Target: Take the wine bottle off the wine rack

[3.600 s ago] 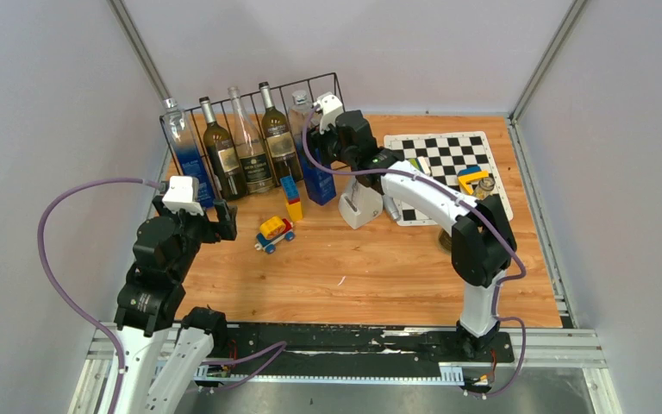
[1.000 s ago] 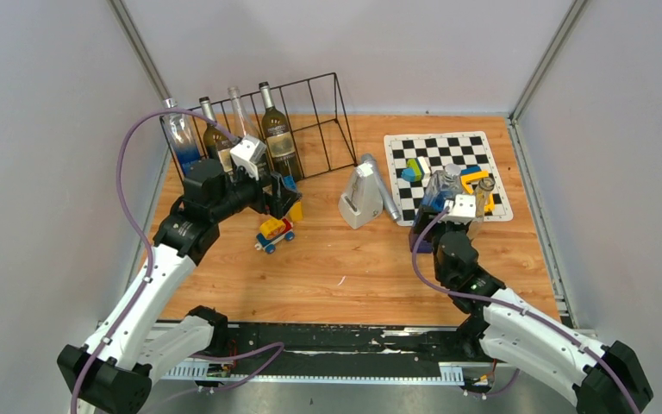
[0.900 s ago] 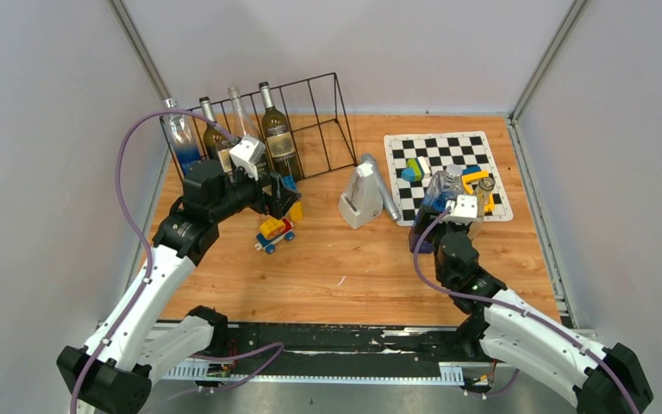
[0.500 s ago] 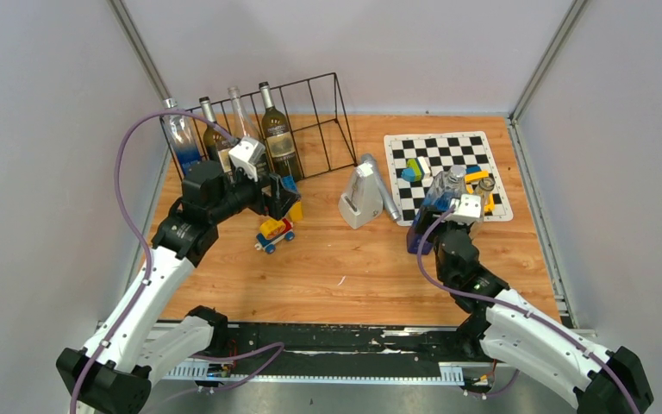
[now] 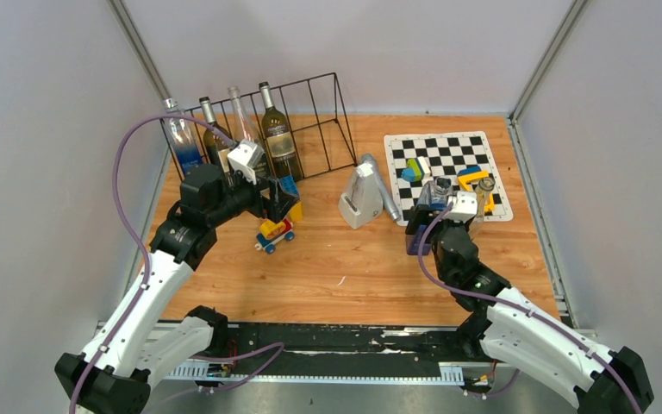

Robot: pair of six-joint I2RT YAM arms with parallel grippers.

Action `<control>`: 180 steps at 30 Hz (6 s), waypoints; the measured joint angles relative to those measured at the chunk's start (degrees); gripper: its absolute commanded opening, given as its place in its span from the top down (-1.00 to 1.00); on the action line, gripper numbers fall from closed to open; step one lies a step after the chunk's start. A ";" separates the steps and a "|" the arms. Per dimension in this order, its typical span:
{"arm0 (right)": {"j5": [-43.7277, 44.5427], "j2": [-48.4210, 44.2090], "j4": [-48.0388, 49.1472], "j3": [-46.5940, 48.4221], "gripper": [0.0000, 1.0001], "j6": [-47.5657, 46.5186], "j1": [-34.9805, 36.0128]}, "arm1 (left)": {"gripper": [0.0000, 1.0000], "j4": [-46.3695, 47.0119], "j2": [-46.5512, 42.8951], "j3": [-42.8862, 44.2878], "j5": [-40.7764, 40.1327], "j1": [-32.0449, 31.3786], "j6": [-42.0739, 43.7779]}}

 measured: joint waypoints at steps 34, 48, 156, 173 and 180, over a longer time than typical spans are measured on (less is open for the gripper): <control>-1.60 1.75 -13.92 20.85 -1.00 -2.36 0.00 | -1.00 -7.76 -7.06 -1.31 -10.19 0.00 1.22; -1.70 13.25 -15.87 40.68 -0.99 -12.72 0.00 | -1.00 -16.15 -13.49 -1.09 -22.56 0.00 0.98; -25.07 100.02 0.74 94.86 -0.79 -9.18 4.74 | -1.00 -26.69 -28.59 -1.33 -37.62 0.00 0.83; -24.13 97.22 0.59 96.41 -0.79 -15.78 6.47 | -1.00 -26.71 -28.89 -1.36 -37.59 0.00 0.85; -24.22 97.61 0.20 99.49 -0.65 -16.11 6.54 | -1.00 -26.69 -29.00 -1.36 -37.59 0.00 0.87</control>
